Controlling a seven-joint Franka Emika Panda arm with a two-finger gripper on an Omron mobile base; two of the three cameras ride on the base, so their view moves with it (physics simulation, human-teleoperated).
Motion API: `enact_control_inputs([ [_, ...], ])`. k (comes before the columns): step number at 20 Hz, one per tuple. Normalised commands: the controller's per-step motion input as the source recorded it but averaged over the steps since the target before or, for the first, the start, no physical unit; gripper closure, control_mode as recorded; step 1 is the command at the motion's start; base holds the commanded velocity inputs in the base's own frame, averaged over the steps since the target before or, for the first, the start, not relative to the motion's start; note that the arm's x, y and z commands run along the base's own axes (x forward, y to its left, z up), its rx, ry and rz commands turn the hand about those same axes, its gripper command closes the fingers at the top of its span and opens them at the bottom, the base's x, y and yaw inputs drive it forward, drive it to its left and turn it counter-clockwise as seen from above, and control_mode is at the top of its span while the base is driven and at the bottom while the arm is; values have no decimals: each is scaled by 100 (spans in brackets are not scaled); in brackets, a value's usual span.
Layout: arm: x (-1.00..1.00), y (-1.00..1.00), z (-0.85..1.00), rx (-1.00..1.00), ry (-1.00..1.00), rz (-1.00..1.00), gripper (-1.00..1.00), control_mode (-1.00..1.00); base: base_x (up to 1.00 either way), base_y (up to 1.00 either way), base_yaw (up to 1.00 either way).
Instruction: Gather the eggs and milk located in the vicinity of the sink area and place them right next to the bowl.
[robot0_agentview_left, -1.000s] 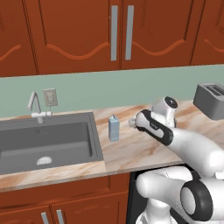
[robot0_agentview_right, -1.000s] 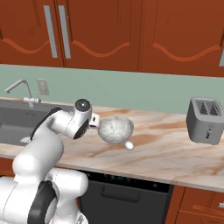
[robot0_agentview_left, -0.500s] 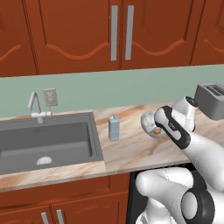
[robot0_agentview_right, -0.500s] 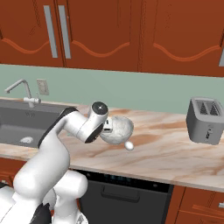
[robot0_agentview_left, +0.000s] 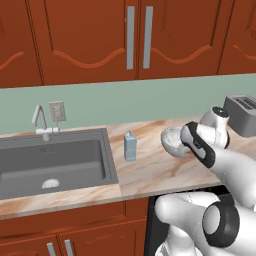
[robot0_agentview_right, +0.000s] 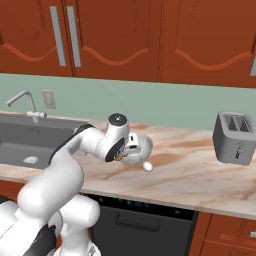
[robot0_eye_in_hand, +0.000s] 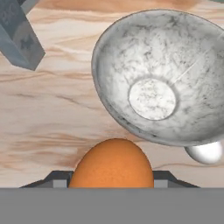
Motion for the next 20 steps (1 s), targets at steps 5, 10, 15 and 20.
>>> enact_control_inputs([
  [5,0,-62,0,-4,21,0,100,-100,0,0,0],
  [10,0,-57,-7,1,15,-6,100,-100,0,0,0],
  [15,0,-40,-9,7,3,-3,100,-100,0,0,0],
  [20,0,-2,-33,8,-15,1,100,-100,0,0,0],
])
